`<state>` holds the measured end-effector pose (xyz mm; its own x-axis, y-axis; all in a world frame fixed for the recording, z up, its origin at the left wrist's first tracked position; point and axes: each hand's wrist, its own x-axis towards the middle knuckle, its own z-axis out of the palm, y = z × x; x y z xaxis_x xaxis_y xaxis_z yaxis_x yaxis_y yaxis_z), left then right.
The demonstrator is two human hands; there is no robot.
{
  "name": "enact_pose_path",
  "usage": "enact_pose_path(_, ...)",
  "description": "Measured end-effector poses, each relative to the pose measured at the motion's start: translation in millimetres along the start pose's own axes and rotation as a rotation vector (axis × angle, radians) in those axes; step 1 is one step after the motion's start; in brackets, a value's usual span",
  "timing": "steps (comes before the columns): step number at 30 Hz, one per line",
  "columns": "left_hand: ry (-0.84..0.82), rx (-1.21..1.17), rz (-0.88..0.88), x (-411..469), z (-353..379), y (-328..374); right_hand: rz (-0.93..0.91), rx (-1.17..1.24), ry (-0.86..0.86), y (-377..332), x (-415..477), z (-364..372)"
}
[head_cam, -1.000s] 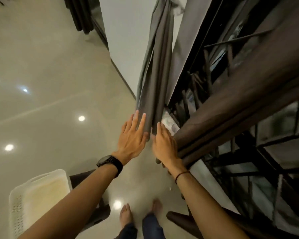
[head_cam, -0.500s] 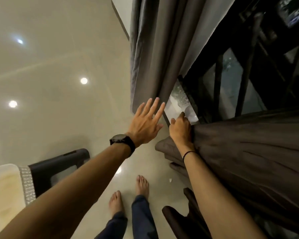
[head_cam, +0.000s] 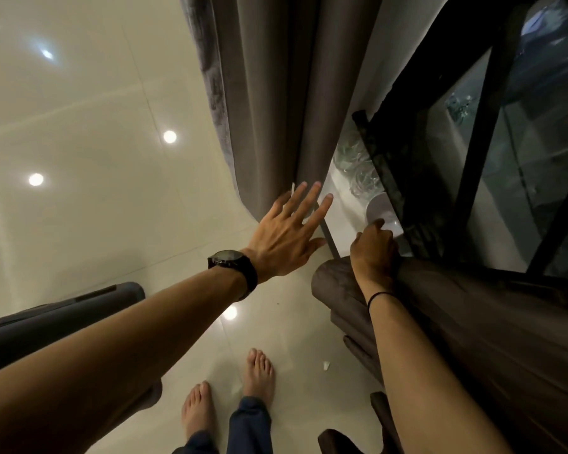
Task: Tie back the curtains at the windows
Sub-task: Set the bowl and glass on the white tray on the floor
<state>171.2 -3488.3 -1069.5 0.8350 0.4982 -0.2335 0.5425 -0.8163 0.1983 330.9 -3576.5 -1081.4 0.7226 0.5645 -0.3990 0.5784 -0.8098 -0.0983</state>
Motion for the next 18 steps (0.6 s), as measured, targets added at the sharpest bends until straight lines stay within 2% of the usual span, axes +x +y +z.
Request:
enact_pose_path(12,0.048,-0.019,-0.05,-4.3,34.3,-16.8,-0.012,0.097,0.184,20.1,13.0,27.4)
enact_pose_path(14,0.089,-0.009,-0.07,-14.7,34.8,-22.9,-0.069,0.084,0.215,19.0,-3.2,27.7)
enact_pose_path(18,0.153,-0.022,-0.172,-57.5,26.2,-41.9,-0.324,-0.019,0.206,0.1,-48.7,22.3)
